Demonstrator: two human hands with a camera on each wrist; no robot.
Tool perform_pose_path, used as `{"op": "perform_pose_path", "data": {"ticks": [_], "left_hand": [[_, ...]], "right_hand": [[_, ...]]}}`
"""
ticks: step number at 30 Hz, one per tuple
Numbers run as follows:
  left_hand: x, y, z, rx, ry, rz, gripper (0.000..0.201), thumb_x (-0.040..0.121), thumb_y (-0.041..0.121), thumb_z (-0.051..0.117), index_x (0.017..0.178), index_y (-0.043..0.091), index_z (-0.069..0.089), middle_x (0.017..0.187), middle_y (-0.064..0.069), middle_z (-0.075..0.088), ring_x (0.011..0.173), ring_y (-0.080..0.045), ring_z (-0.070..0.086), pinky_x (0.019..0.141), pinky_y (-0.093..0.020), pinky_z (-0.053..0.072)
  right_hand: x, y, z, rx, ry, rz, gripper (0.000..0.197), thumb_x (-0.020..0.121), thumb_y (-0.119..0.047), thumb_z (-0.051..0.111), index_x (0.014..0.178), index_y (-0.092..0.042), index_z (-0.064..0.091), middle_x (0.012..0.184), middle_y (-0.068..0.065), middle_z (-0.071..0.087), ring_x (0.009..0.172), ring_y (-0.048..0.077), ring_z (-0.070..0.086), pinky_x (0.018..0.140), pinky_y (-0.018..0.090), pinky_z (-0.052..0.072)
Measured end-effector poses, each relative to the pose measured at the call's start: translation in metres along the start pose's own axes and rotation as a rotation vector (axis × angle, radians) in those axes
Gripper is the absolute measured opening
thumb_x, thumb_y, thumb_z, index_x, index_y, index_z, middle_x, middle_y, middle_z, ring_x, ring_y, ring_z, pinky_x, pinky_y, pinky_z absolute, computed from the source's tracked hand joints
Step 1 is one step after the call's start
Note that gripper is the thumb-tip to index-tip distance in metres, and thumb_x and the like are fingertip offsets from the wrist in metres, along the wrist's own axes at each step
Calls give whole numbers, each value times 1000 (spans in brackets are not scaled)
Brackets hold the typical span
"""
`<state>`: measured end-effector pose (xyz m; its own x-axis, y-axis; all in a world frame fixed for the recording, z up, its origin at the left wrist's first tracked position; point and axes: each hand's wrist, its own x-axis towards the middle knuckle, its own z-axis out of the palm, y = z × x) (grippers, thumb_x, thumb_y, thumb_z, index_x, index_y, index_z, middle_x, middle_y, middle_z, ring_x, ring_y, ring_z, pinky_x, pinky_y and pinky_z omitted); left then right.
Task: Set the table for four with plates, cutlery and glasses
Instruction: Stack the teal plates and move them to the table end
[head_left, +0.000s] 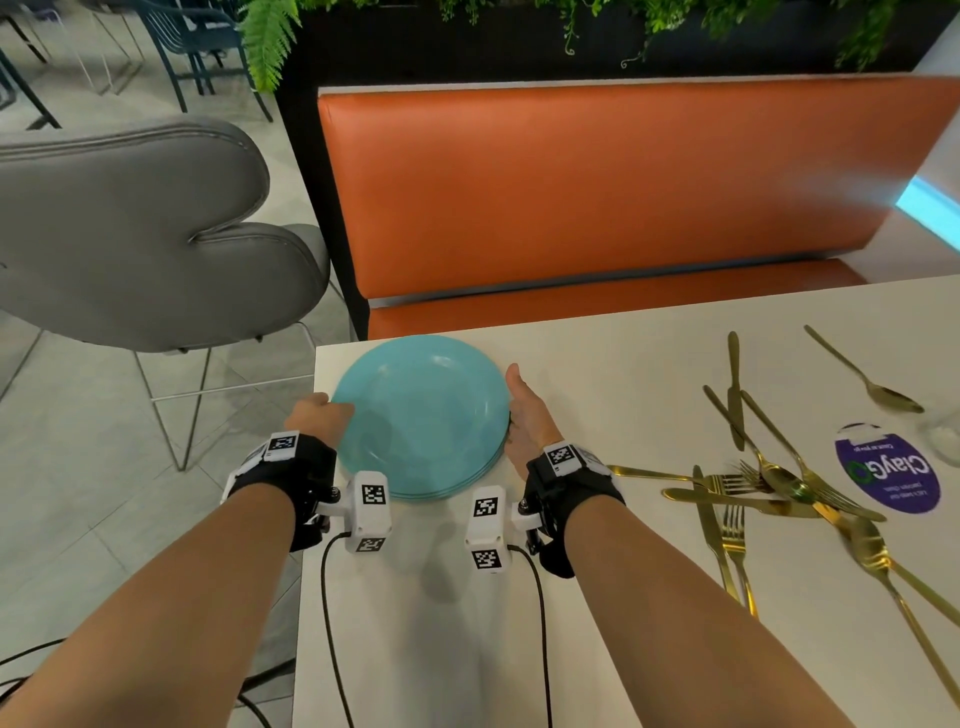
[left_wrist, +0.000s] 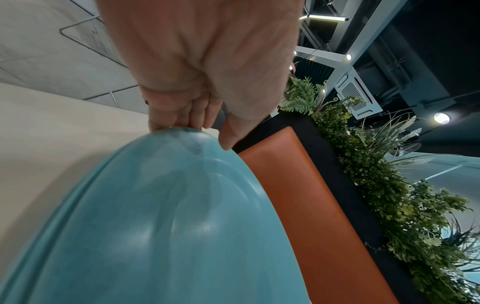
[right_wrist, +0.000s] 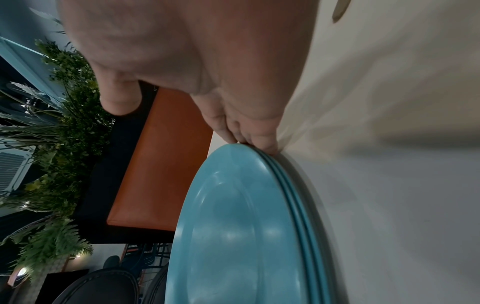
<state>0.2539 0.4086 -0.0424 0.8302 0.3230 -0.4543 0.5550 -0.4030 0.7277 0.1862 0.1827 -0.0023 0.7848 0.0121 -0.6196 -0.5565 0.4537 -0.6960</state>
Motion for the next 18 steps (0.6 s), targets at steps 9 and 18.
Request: {"op": "perform_pose_path", "data": {"ticks": [9,18], "left_hand": [[-3,-2,-2,-13,13,27,42,87,5,55,126,-9,50,127,-26,56,110,-36,56,102,-43,44],[-13,2,-5,84,15,-8,48,89,11,52,135,0,45,135,-20,52,123,-36,50,103,-37,40]], "right_hand": [[-2,-2,2,-58,-5,7,71,93,-62,29,138,-9,46,134,13,55,87,17,62,61,27,51],[-12,-5,3,-128,40,12,68,94,-59,32,139,-9,45,124,8,61,96,19,61,73,29,50]]}}
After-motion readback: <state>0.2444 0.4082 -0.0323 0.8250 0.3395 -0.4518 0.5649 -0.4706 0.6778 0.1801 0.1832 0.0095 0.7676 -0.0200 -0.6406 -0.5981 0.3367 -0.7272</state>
